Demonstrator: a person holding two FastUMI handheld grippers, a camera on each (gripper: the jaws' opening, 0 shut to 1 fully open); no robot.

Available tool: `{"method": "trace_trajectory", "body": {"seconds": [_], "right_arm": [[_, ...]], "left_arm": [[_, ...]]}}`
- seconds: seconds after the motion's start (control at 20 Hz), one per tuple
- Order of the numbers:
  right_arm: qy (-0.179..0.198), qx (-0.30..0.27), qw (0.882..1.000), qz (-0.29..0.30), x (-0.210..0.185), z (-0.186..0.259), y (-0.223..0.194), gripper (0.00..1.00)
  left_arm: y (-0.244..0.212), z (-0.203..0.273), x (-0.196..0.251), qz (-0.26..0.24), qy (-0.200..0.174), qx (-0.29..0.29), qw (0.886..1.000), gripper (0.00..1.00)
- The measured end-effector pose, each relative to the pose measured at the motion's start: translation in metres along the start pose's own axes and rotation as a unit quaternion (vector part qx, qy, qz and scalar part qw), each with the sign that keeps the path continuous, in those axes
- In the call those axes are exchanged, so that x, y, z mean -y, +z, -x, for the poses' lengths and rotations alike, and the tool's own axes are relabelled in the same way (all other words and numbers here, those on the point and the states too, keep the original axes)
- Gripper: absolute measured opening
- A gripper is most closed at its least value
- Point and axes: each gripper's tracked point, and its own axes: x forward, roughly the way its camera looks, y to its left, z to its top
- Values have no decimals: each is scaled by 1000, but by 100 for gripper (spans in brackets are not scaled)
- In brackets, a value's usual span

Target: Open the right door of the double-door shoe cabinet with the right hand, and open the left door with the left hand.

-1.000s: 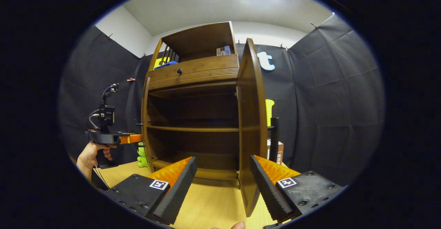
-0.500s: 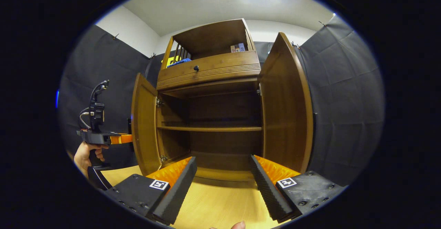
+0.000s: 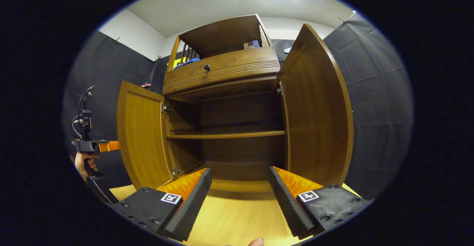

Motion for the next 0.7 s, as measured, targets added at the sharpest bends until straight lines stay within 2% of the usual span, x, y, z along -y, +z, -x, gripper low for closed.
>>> {"method": "trace_trajectory", "body": {"seconds": [0.15,0.5,0.7], "right_arm": [[-1,0,1000,9,-5,-4,-1,98],[-6,-7,1000,21,-11,-13,-3,100],[-11,1,1000,18,-10,-19,4,98]], "left_arm": [[-1,3,-15,4,4,-3,1000,7],[-1,24,-17,12,0,-1,1000,7],[13,45,-10,17,4,21,1000,7]]}}
